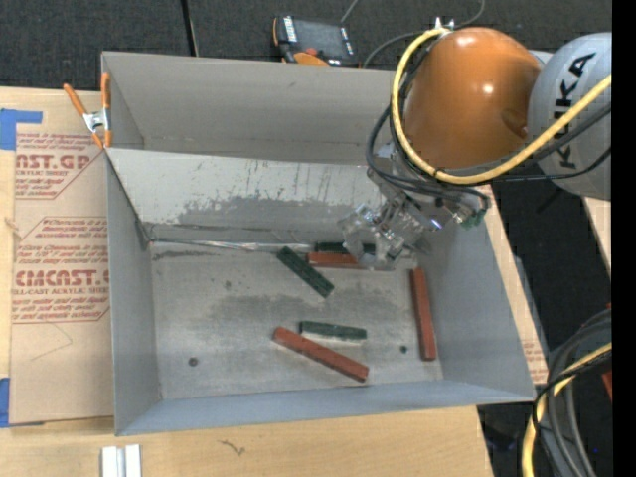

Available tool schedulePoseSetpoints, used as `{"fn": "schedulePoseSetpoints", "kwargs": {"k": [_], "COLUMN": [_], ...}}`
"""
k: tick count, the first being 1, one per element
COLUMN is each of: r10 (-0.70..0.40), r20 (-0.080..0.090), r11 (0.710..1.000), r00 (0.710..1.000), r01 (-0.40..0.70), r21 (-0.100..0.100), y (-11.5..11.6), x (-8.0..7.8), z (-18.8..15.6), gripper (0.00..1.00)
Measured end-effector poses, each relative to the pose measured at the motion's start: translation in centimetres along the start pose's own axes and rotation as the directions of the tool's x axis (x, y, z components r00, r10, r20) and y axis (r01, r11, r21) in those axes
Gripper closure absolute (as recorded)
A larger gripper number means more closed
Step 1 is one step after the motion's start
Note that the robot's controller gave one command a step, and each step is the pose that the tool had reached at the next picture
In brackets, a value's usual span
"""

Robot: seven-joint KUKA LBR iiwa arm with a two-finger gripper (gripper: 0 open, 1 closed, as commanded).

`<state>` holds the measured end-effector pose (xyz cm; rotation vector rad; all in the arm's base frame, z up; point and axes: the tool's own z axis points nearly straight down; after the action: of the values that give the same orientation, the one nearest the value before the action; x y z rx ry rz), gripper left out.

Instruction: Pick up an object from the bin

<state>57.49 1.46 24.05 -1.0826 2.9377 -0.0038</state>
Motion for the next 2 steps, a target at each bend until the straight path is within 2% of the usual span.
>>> {"fn": "schedulePoseSetpoints", "kwargs": {"k": [1, 2], "r10": [-0.190, -0.190], "r20": [-0.008, -0.005], "r11": [0.982, 0.982], "r00": [0.982, 0.982], "r01": [0.190, 0.190], "r21": [-0.011, -0.009], "y": [-0.23, -0.27], "x": [-1.74, -1.83], "z": [8.06, 7.88], "gripper": [1.00, 0.00]}}
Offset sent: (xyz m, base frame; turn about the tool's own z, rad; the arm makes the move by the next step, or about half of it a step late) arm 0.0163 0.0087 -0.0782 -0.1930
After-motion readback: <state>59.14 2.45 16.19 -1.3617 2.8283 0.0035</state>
